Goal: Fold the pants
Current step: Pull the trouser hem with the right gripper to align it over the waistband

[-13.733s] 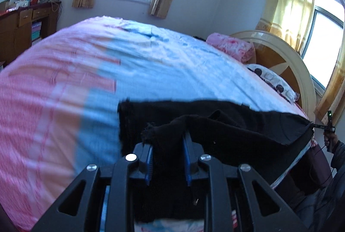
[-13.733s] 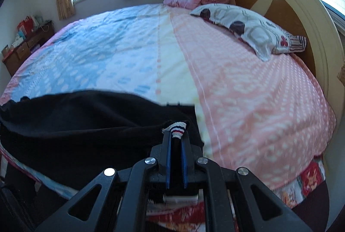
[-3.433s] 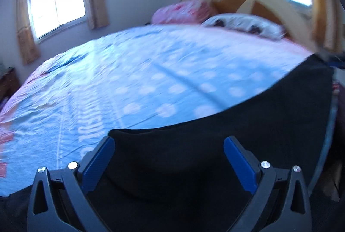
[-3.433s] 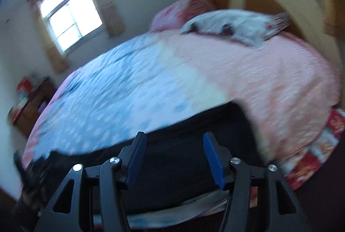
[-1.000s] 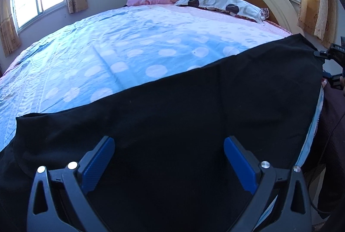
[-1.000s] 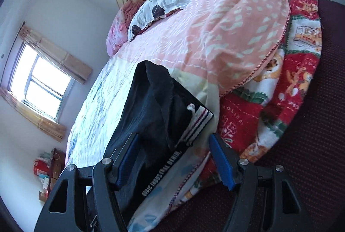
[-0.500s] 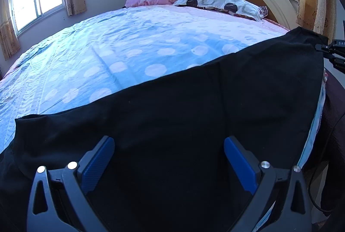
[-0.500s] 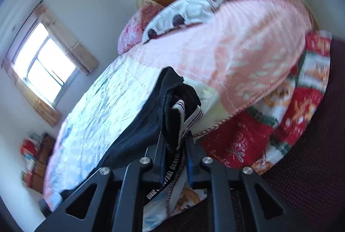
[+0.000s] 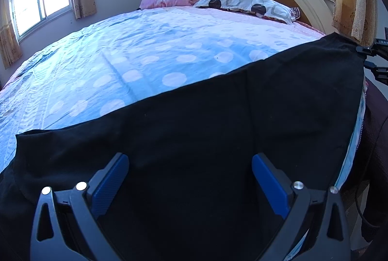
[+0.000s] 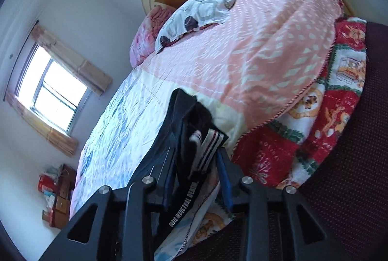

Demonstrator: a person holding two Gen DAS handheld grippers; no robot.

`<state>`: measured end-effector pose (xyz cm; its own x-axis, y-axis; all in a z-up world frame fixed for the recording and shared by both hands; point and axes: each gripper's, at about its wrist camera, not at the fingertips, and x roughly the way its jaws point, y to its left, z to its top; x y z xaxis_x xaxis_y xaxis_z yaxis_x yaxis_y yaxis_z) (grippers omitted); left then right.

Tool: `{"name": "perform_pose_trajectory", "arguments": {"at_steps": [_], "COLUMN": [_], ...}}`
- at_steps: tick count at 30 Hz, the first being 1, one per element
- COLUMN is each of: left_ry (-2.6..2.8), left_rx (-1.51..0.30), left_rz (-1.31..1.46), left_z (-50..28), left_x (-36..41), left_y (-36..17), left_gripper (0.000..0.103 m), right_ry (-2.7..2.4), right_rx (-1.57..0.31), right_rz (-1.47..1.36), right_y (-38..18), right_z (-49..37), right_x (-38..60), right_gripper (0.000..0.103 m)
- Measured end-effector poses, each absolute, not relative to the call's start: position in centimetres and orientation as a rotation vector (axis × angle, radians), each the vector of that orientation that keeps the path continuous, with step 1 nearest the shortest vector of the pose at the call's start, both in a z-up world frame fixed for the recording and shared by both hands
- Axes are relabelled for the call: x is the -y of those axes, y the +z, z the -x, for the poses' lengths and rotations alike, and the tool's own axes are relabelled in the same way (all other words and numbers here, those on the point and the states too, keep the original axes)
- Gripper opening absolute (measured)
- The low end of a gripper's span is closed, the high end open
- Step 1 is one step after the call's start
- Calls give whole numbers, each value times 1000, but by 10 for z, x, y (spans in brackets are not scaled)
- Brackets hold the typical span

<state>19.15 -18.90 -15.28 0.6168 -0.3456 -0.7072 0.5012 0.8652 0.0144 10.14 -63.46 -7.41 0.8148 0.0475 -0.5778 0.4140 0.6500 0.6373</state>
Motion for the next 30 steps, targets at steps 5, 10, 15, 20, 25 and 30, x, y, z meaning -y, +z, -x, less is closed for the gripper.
{"name": "perform_pose_trajectory", "arguments": {"at_steps": [5,10,15,20,25,30], "left_ry": [-491,-490,-488,-492,-493,-492], "left_rx": [-763,-763,-760,-760,-754,-751], "left_rz": [-223,-224,-227,-226,-226,-229], "left_z": [-192,-192,-193,-193,-192,-192], "left_x": [190,191,192,192,191,191], "left_y": [-153,-153,-153,-154,-155,-154], "left_gripper": [103,103,103,103,103,103], "right_ry": [-209,-154,-152,-138,-133,-148], "right_rx": [-622,-650,-712,-632,-605,-565], "right_rz": [-884,-996,-982,-995,-1010,-825], "right_y": [-83,-96,-108,-106,-102,-71], "right_z": [-105,-98,-97,-94,-99,-97], "right_x": [638,638,620,625,634,605], "right_gripper": [34,34,35,34,26,14]}}
